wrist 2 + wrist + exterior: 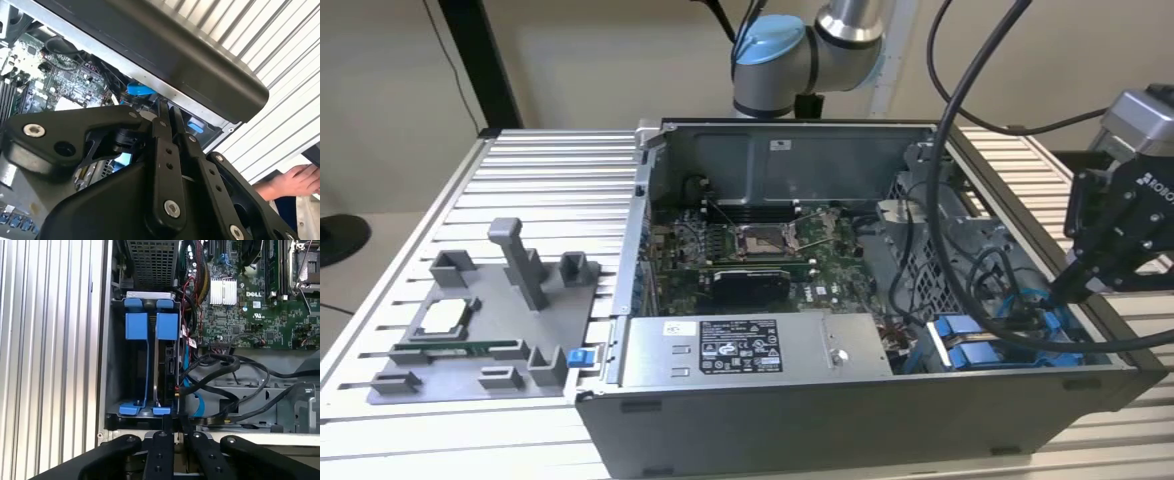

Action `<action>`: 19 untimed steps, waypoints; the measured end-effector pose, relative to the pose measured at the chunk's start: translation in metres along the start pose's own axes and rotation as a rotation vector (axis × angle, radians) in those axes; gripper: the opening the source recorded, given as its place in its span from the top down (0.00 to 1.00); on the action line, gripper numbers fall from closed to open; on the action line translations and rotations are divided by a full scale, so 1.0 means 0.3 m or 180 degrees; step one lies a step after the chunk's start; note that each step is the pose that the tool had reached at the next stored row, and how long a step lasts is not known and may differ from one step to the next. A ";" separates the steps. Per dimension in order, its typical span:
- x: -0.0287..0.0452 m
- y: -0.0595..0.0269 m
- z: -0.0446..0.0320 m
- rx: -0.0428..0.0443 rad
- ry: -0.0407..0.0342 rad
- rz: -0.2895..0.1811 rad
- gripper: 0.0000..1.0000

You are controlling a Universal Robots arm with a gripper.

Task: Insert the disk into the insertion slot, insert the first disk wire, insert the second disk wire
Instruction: 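Insert the second disk wire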

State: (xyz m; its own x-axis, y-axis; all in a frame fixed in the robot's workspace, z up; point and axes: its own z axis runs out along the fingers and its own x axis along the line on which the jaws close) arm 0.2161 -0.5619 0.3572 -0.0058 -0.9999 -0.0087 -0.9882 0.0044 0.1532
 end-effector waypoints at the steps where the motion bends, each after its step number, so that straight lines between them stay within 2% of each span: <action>1: 0.000 0.000 0.001 -0.0030 0.0000 0.0002 1.00; 4: 0.000 -0.001 0.003 -0.0130 0.0000 0.0008 1.00; 5: 0.000 -0.001 0.004 -0.0152 -0.0001 0.0010 1.00; 11: 0.000 -0.002 0.011 -0.0178 -0.0003 0.0023 1.00; 19: 0.000 -0.002 0.016 -0.0260 -0.0009 0.0062 1.00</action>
State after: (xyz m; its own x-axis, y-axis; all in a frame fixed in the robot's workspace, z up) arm 0.2161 -0.5619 0.3525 -0.0256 -0.9996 -0.0079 -0.9721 0.0231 0.2334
